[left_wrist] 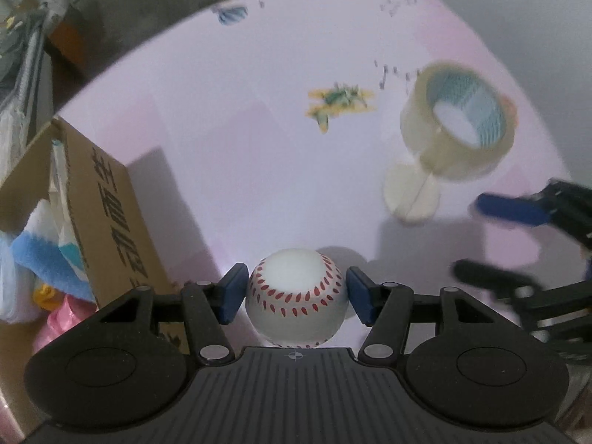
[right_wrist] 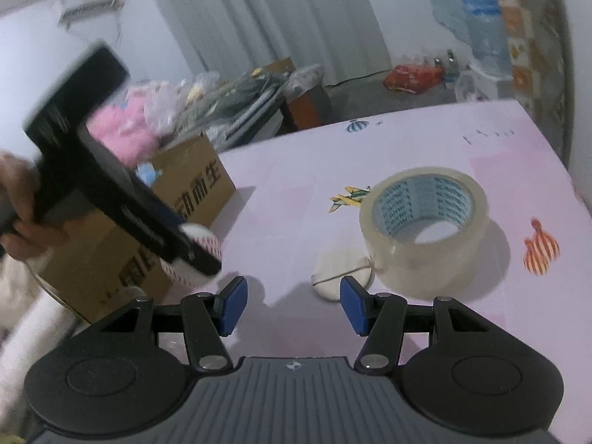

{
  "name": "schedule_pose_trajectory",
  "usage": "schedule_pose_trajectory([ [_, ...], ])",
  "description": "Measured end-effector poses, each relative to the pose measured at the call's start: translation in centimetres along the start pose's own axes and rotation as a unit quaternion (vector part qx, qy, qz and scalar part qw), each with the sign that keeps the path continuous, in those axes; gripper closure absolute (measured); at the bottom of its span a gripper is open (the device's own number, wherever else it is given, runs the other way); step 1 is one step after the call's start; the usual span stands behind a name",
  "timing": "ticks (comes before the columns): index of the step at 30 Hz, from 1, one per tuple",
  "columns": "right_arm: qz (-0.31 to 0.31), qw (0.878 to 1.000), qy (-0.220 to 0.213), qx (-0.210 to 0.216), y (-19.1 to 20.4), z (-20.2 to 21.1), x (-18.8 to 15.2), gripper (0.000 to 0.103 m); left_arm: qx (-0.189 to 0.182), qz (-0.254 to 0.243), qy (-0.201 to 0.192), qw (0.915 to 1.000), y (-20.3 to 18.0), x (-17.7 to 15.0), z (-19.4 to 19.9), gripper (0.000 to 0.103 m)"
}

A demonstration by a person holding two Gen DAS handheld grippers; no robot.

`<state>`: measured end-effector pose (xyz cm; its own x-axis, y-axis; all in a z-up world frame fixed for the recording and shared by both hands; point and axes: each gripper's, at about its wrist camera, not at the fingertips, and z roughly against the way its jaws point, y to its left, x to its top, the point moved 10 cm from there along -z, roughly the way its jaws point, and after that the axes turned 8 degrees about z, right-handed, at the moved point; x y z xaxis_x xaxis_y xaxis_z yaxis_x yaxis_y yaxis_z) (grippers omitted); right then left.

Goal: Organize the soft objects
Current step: 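Lift and carry the baseball over the box with the left gripper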

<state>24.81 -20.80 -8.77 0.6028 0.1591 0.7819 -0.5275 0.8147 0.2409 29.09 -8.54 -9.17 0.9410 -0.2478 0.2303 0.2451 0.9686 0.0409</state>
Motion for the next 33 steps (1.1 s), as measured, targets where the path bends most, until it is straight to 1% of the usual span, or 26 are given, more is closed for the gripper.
schedule_pose_trajectory([
  [5, 0.073, 0.996, 0.031, -0.051, 0.2, -3.2, 0.9, 0.060, -0.024, 0.040, -0.030, 0.9985, 1.3, 0.5, 0.9, 0.045],
  [8, 0.101, 0.992, 0.047, -0.054, 0.6, -5.0, 1.4, 0.060, -0.038, 0.062, -0.044, 0.9964, 2.0, 0.2, 1.7, 0.045],
  [11, 0.122, 0.988, 0.068, -0.062, 0.9, -6.9, 1.3, 0.060, -0.059, 0.083, -0.054, 0.9933, 1.8, 0.4, 2.4, 0.045],
  [16, 0.181, 0.975, 0.091, -0.093, 1.7, -8.7, 0.8, 0.061, -0.082, 0.097, -0.071, 0.9893, 1.5, -0.1, 2.6, 0.045],
  [18, 0.207, 0.966, 0.100, -0.116, 1.8, -9.0, 0.3, 0.062, -0.093, 0.102, -0.074, 0.9876, 1.5, -0.3, 2.8, 0.045],
  [19, 0.212, 0.965, 0.099, -0.117, 1.8, -8.9, 0.1, 0.062, -0.097, 0.103, -0.076, 0.9871, 1.6, -0.4, 2.9, 0.045],
  [22, 0.204, 0.966, 0.109, -0.120, 1.5, -8.5, 0.1, 0.063, -0.105, 0.105, -0.083, 0.9854, 1.6, -0.5, 3.2, 0.045],
  [29, 0.179, 0.971, 0.118, -0.104, 1.8, -6.3, -1.5, 0.064, -0.122, 0.116, -0.102, 0.9804, 2.2, -1.1, 4.9, 0.045],
  [31, 0.153, 0.977, 0.125, -0.080, 2.2, -5.4, -2.5, 0.066, -0.126, 0.118, -0.108, 0.9791, 2.4, -1.3, 5.4, 0.045],
  [33, 0.143, 0.978, 0.129, -0.073, 2.6, -4.4, -3.3, 0.066, -0.127, 0.120, -0.112, 0.9782, 2.6, -1.6, 5.9, 0.045],
])
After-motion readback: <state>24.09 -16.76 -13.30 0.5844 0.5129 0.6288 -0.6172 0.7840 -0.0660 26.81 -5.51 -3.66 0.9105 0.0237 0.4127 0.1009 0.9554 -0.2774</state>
